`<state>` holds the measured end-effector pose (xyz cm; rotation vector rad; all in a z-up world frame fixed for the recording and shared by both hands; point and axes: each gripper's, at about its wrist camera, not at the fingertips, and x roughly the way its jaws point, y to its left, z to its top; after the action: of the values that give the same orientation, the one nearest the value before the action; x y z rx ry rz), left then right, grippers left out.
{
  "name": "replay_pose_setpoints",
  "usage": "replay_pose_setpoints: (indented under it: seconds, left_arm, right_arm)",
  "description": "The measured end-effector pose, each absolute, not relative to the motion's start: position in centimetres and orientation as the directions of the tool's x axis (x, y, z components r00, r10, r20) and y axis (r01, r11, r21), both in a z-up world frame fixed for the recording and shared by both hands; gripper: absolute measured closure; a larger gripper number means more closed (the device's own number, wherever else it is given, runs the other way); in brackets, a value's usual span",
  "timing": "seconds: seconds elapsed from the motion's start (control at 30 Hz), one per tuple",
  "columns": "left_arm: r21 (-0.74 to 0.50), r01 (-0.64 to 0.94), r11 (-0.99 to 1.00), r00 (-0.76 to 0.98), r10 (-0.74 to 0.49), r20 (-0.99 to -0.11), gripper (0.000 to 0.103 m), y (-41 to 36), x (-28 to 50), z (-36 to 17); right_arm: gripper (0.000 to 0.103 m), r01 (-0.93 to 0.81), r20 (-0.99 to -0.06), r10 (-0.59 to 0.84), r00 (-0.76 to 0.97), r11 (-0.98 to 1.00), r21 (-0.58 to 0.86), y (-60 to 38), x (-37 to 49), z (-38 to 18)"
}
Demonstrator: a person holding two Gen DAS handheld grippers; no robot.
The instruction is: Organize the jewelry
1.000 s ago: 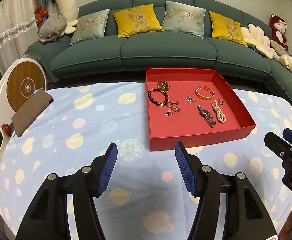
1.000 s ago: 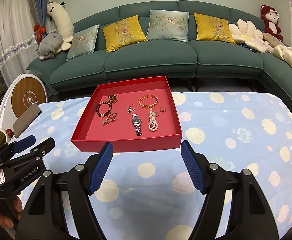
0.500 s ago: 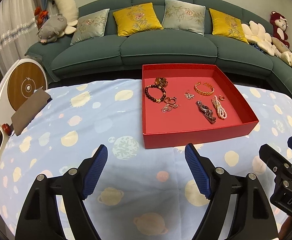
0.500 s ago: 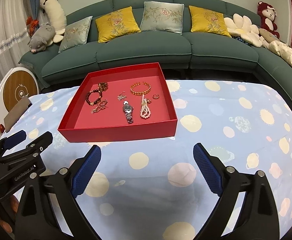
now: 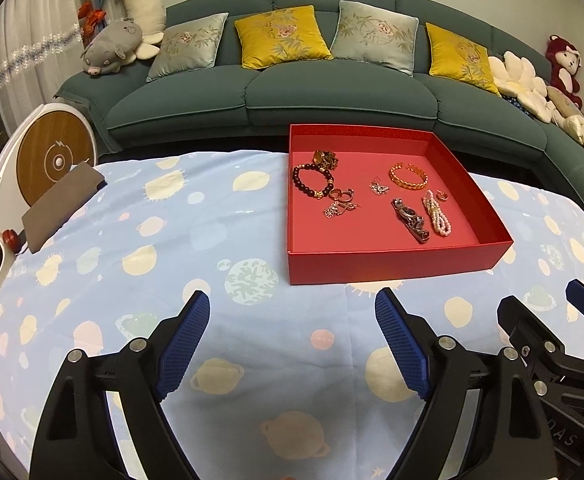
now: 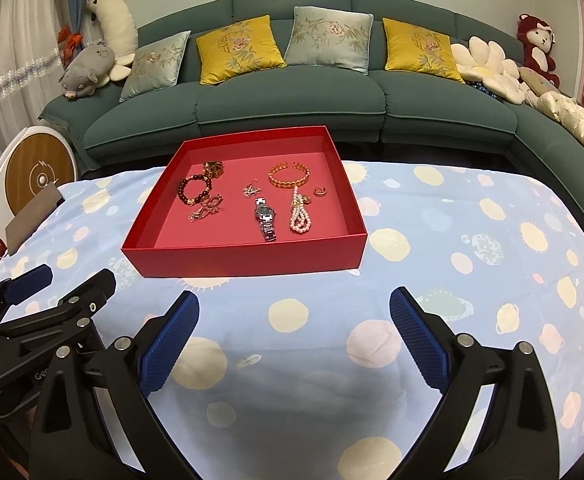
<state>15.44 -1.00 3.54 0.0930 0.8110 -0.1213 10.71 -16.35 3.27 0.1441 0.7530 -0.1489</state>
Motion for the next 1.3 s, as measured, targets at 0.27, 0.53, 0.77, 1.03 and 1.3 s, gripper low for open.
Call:
replay_pose_setpoints:
  seconds: [0.27,0.53,0.77,1.03,1.3]
  left_arm:
    - [0.068,0.135,0.988,0.697,-0.046,-0.716,0.021,-1.07,15.09,3.54]
    - [0.069,0.125,0.990,0.703,-0.039,-0.710,0.021,-0.91,15.02,3.74]
    - [0.075,0.117,0.990,0.711,-0.030,-0.703,0.021,-0.93,14.74,3.89]
    - [0.079,0.112,0.991,0.715,-0.025,-0.698,0.021,-0.89,14.66,4.04]
    - [0.085,0.109,0.990,0.719,-0.020,-0.694,0.021,-0.86,14.56,4.15]
  right_arm:
    - [0.009,0.191,-0.675,-0.105,0.730,0.980,0.054,-15.79,10.47,3.48]
    - [0.009,0.203,-0.660,-0.120,0.741,0.978,0.049,-15.69,10.22,3.62]
    - [0.009,0.206,-0.652,-0.131,0.746,0.978,0.039,-15.52,10.09,3.81]
    - [0.009,0.211,-0.650,-0.135,0.748,0.977,0.041,-15.43,10.00,3.86]
    - [0.009,0.212,-0.647,-0.137,0.750,0.977,0.039,-15.30,9.96,3.95]
